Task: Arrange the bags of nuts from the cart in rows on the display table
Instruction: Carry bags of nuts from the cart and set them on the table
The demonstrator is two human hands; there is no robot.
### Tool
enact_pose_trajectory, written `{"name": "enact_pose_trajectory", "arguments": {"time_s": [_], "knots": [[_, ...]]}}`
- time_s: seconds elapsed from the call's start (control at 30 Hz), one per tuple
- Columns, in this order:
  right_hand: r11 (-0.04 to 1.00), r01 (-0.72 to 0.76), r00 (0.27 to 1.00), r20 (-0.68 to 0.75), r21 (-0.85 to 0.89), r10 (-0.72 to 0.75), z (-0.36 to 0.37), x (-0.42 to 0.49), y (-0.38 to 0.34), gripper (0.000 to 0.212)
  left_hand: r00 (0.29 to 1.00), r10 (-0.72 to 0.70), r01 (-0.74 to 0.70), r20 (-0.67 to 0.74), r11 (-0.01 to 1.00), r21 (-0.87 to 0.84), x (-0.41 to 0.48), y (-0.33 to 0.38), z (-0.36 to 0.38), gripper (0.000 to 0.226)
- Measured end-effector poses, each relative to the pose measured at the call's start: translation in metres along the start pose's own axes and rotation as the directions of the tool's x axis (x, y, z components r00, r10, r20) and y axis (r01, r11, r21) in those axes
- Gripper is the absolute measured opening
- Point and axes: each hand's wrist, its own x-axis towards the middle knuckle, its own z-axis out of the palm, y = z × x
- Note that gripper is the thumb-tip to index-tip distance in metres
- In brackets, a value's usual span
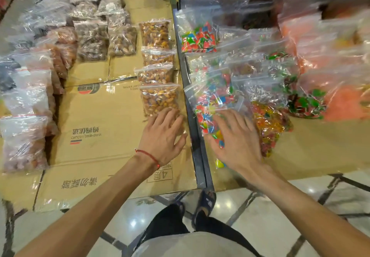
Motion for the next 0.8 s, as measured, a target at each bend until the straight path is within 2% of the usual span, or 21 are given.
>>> {"name": "enact_pose_trajectory", "arguments": {"time_s": [0.2,0.33,0.47,0.57,0.8], "knots": [[0.97,-0.198,0.978,0.043,-0.139,0.205,-0.013,-0.061,-0.003,0.06,0.975,0.222,-0.222,0.022,0.975,0.007,0.011,0.018,-0.007,0.059],[0.92,-0.35,0.934,0.007,-0.178,0.357,-0.021,-0.103,-0.015,0.061,0.93,0.367,-0.367,0.012,0.93,-0.014,0.01,0.034,-0.011,0.066],[0.833,-0.517,0.852,-0.03,-0.197,0.522,-0.031,-0.146,-0.022,0.058,0.85,0.527,-0.526,0.022,0.85,-0.038,0.012,0.06,-0.009,0.064],[0.783,-0.573,0.815,-0.07,-0.242,0.575,-0.037,-0.179,-0.016,0.056,0.781,0.625,-0.624,-0.001,0.779,-0.061,0.012,0.089,-0.005,0.06],[0.664,-0.718,0.694,-0.137,-0.21,0.707,-0.04,-0.255,0.018,0.054,0.641,0.765,-0.763,0.062,0.644,-0.051,0.02,0.185,0.001,0.063]]}}
